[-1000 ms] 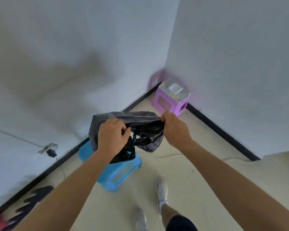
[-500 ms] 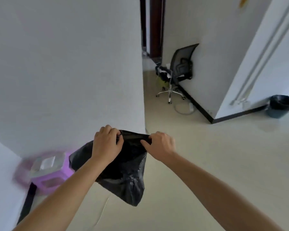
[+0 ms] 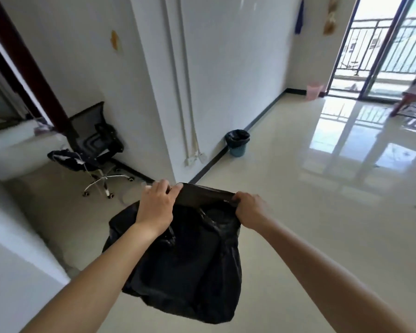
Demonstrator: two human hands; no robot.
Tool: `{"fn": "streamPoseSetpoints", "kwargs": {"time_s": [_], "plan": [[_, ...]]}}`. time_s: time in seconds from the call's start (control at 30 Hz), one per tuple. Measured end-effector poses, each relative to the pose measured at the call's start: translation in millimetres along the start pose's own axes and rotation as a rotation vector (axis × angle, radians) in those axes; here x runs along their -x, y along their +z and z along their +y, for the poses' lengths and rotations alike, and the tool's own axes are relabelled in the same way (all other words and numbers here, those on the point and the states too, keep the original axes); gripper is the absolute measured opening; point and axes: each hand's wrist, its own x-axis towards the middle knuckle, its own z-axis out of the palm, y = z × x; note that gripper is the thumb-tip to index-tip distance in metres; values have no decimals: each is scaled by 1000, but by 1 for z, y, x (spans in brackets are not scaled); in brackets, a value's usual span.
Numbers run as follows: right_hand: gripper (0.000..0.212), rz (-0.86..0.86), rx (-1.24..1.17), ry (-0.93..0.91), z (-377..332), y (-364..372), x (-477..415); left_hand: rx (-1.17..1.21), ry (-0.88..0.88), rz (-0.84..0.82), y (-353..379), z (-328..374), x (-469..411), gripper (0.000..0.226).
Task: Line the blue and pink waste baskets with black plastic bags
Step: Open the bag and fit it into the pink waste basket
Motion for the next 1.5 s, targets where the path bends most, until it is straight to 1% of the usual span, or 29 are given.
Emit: {"fn": "streamPoseSetpoints", "kwargs": {"time_s": [0.07, 0.17, 0.23, 0.37, 0.43, 0.5, 0.57, 0.63, 0.7, 0.73, 0.83, 0.97, 1.03, 1.1, 1.17, 1.23, 1.3, 1.37, 1.4, 1.5], "plan": [[31, 40, -20, 104, 46, -19, -37, -2, 93, -31, 19, 36, -57, 70], [30, 115, 6, 186, 97, -42, -86, 28, 169, -52, 46, 77, -132, 76], [41, 112, 10, 244, 124, -54, -126, 36, 186, -70, 68, 99, -186, 79], [69, -16, 52, 275, 163, -86, -220, 86, 185, -91, 104, 125, -308, 88], [74, -54, 104, 263, 178, -110, -266, 158, 202, -135, 115, 131, -371, 88], [69, -30, 218, 240, 200, -135, -312, 299, 220, -177, 125, 141, -438, 81], [60, 43, 321, 230, 227, -164, -353, 415, 241, -173, 135, 158, -507, 70], [46, 98, 302, 257, 259, -188, -382, 491, 269, -138, 143, 182, -564, 64], [31, 128, 235, 369, 298, -205, -415, 542, 308, -113, 155, 217, -618, 62], [30, 140, 194, 437, 320, -211, -432, 552, 335, -113, 161, 237, -643, 62], [52, 172, 128, 585, 385, -224, -485, 545, 422, -116, 188, 302, -715, 62], [57, 146, 170, 649, 476, -248, -574, 509, 482, -135, 224, 390, -818, 62], [58, 104, 127, 635, 520, -270, -625, 497, 479, -169, 237, 428, -880, 63], [52, 78, 89, 581, 553, -295, -673, 489, 477, -202, 240, 452, -940, 66], [56, 137, 73, 514, 584, -326, -727, 533, 445, -200, 241, 472, -1005, 66], [56, 252, 46, 450, 606, -355, -784, 624, 382, -193, 245, 484, -1065, 62], [51, 353, 13, 383, 625, -374, -837, 714, 310, -187, 255, 490, -1118, 45], [47, 392, 8, 342, 646, -385, -896, 757, 233, -187, 277, 497, -1173, 27], [45, 402, 20, 319, 658, -389, -927, 766, 204, -187, 290, 502, -1203, 26], [42, 424, 73, 271, 693, -402, -1017, 761, 168, -210, 326, 519, -1285, 33]]}}
